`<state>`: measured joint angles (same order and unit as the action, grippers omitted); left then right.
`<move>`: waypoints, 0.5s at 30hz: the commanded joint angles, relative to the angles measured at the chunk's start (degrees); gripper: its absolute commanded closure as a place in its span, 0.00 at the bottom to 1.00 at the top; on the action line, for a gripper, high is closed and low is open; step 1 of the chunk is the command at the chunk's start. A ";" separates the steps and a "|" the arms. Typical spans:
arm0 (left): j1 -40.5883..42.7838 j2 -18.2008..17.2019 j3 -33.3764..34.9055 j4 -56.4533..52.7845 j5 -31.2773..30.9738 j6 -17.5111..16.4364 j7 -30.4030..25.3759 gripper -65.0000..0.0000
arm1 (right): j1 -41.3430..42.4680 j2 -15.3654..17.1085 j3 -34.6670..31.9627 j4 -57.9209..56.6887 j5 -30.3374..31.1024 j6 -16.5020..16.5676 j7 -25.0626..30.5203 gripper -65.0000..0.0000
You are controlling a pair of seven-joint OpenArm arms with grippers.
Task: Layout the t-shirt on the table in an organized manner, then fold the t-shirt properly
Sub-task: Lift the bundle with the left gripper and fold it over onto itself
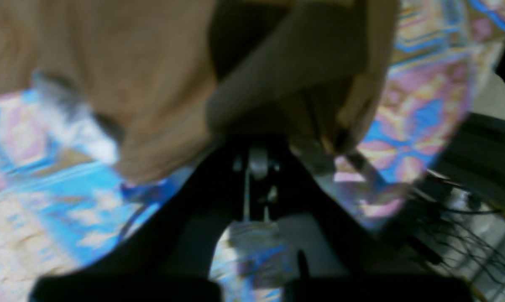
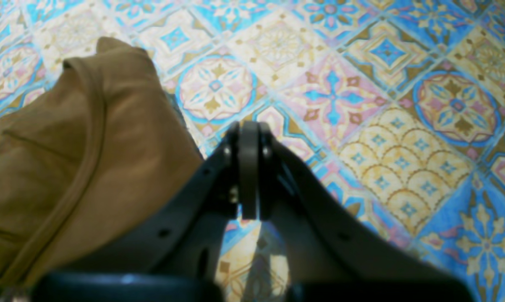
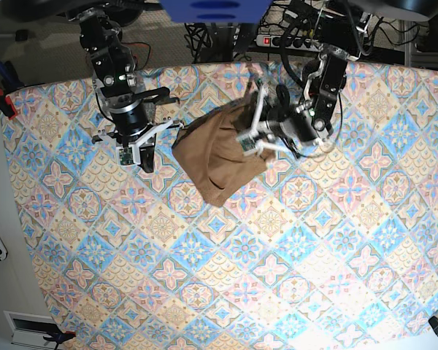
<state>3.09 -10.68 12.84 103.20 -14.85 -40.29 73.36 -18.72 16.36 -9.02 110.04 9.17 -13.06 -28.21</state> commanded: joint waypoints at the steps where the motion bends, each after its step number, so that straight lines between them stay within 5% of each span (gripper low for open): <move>1: -1.64 0.96 -1.90 0.76 1.01 0.29 -0.70 1.00 | 0.39 0.39 0.09 0.86 -0.16 0.18 1.53 1.00; 8: -6.04 5.80 -6.29 -3.64 11.91 0.29 -7.38 1.00 | 0.30 0.39 -0.08 1.04 -0.16 0.18 1.53 1.00; 15: -11.49 6.68 -8.58 -7.33 12.70 0.29 -7.21 1.00 | 0.21 0.39 -0.08 1.13 -0.16 0.18 1.53 1.00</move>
<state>-7.40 -4.16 4.45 94.45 -1.78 -40.25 66.96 -18.92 16.34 -9.28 110.04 9.19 -13.04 -28.27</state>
